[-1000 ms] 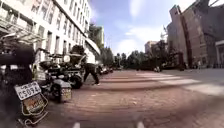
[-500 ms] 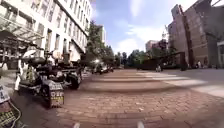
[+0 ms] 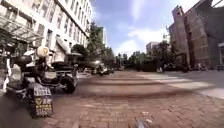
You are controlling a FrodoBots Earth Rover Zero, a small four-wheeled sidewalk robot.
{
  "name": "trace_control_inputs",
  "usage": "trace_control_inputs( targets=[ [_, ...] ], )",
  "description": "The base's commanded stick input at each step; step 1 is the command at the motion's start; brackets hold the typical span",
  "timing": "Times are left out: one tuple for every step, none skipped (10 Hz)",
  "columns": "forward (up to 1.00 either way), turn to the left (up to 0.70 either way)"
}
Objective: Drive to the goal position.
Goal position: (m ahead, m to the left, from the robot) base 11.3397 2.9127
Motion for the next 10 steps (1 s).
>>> trace_control_inputs(
  targets=[
    [0.7,0.0],
    [0.7,0.0],
    [0.7,0.0],
    [0.7,0.0],
    [0.7,0.0],
    [0.7,0.0],
    [0.7,0.0],
    [0.7,0.0],
    [0.7,0.0],
    [0.7,0.0]
  ],
)
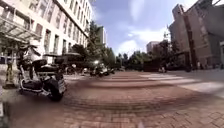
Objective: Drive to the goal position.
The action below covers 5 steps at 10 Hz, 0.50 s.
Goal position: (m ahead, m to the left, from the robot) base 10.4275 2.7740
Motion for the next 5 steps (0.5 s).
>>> trace_control_inputs(
  targets=[
    [0.7,0.0],
    [0.7,0.0],
    [0.7,0.0],
    [0.7,0.0],
    [0.7,0.0]
  ],
)
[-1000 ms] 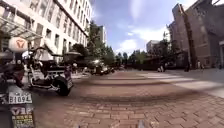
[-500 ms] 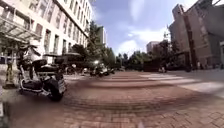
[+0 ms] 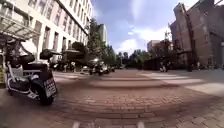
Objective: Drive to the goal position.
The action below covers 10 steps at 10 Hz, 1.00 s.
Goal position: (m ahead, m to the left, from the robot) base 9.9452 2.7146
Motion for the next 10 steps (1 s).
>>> trace_control_inputs(
  targets=[
    [0.7,0.0],
    [0.7,0.0],
    [0.7,0.0],
    [0.7,0.0],
    [0.7,0.0],
    [0.7,0.0],
    [0.7,0.0],
    [0.7,0.0],
    [0.7,0.0],
    [0.7,0.0]
  ],
)
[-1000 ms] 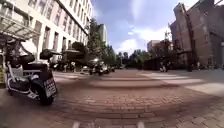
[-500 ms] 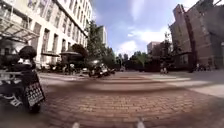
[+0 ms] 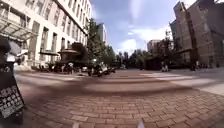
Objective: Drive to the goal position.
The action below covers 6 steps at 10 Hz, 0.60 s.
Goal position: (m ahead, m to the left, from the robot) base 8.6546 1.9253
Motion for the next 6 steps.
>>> trace_control_inputs(
  targets=[
    [0.7,0.0],
    [0.7,0.0],
    [0.7,0.0],
    [0.7,0.0],
    [0.7,0.0],
    [0.7,0.0]
  ],
)
